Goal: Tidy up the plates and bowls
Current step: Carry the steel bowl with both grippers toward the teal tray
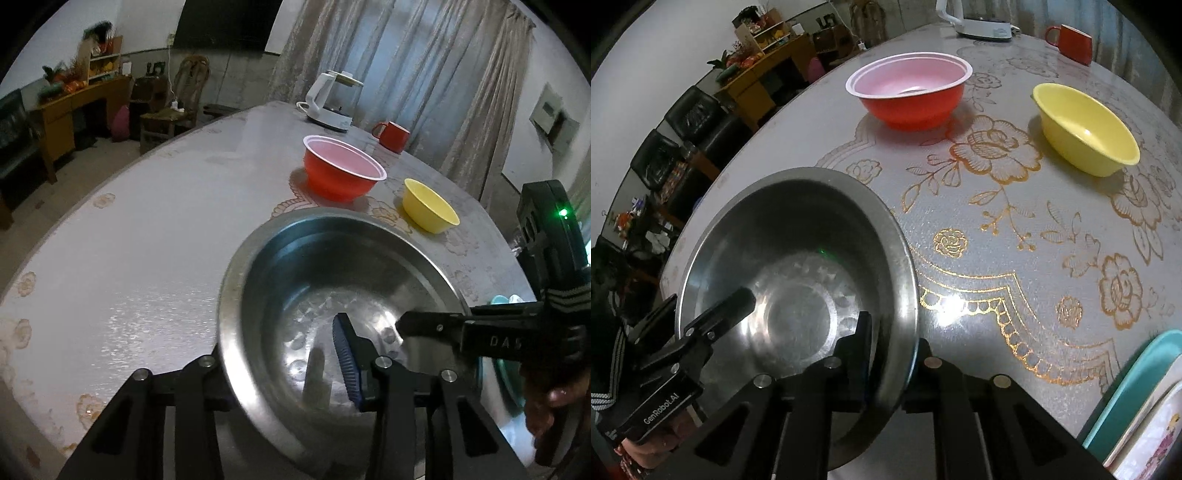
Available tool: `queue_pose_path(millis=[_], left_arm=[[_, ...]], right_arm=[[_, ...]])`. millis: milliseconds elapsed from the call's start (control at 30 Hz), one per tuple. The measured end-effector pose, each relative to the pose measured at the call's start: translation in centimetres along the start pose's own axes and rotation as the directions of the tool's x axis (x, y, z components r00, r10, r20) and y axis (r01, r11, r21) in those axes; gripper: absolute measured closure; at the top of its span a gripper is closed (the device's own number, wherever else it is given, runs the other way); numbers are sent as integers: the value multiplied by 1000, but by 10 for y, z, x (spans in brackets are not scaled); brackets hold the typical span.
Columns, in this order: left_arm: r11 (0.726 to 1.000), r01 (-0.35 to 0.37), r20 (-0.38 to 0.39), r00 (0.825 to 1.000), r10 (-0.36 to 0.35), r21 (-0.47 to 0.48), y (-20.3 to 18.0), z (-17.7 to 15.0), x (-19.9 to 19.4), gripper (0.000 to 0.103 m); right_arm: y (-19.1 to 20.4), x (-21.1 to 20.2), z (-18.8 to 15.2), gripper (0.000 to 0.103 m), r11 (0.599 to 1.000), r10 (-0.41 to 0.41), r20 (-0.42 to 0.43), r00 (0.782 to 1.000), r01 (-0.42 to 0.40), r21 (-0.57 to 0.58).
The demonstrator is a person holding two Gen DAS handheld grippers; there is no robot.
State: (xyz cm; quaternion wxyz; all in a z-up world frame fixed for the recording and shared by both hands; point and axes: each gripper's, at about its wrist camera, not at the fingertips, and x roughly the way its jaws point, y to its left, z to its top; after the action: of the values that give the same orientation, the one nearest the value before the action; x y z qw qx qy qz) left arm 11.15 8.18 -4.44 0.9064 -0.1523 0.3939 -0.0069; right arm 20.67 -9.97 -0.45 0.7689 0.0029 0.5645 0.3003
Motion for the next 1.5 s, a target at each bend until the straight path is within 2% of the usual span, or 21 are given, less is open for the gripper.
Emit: queue_pose_path(millis=[167,500,1033,1333,1500], left_arm=[[1000,-1,-16,1000,1,5,4,-4,1,74],[998,-37,-15,999,38,55,0,-8,4,80],[991,29,-51,998,-23,132,-36,-4,20,82],[990,51,-47,998,-45,131,-39,-11,12,82],[988,45,-42,998,-39,148,-40,-13,3,82]], right_arm=[[5,-2,-1,92,1000,-1,11,1000,1,2],[-8,-13,-6,92,1000,8,18,1000,-8,17],[-54,-40,-26,92,989,-20,50,999,12,149],[-51,-49,-36,92,990,-63,45,997,57,128],[-47,-52,-40,86,991,-112,43,993,108,82]])
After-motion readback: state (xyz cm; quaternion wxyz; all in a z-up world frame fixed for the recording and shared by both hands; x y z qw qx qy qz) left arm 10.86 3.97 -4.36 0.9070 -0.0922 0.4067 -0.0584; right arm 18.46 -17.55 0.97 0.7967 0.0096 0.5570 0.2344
